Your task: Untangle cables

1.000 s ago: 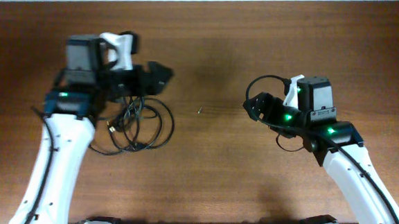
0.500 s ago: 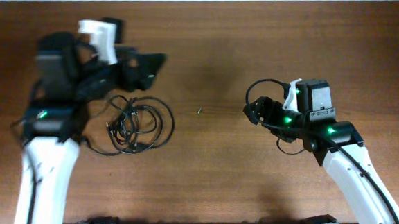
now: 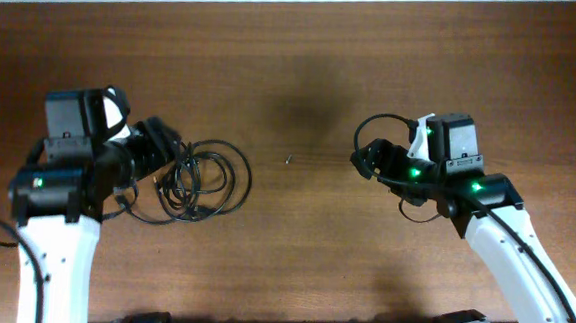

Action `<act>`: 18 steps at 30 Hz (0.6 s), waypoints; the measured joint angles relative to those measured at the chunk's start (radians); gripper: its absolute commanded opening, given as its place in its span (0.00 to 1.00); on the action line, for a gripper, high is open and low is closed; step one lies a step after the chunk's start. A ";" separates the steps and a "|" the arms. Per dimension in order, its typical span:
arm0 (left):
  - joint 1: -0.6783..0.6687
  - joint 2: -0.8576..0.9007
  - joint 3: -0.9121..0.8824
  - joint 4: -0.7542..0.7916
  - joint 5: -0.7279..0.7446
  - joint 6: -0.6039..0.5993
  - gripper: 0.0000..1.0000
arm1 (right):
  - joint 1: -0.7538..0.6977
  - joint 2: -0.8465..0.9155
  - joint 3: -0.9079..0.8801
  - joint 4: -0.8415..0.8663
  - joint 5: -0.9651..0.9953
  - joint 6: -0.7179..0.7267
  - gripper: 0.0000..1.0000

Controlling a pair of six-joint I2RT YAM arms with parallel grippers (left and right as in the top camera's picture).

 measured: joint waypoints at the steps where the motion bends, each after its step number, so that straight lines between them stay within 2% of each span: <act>1: 0.000 0.026 0.000 -0.006 -0.005 -0.051 0.59 | 0.000 0.009 0.000 0.000 0.000 0.000 0.93; 2: 0.000 0.049 0.000 -0.013 -0.007 -0.092 0.60 | 0.000 0.016 0.000 0.000 0.000 0.000 0.93; 4: 0.000 0.118 0.000 -0.016 -0.006 -0.158 0.53 | 0.000 0.044 0.000 -0.001 0.000 0.000 0.93; 7: 0.000 0.216 0.000 -0.016 0.000 -0.198 0.19 | 0.000 0.068 0.000 -0.012 0.000 0.001 0.93; 8: 0.000 0.245 0.000 -0.016 0.000 -0.204 0.00 | 0.000 0.074 0.000 -0.014 -0.001 0.001 0.93; 13: 0.000 0.358 0.000 0.010 0.004 -0.220 0.00 | 0.029 0.085 0.000 0.012 -0.049 0.004 0.93; 16: 0.000 0.359 0.000 0.019 0.006 -0.196 0.00 | 0.104 0.087 0.000 0.135 -0.094 0.005 0.93; 18: 0.000 0.357 0.000 0.040 0.034 -0.135 0.00 | 0.187 0.093 0.001 0.261 -0.105 0.008 0.93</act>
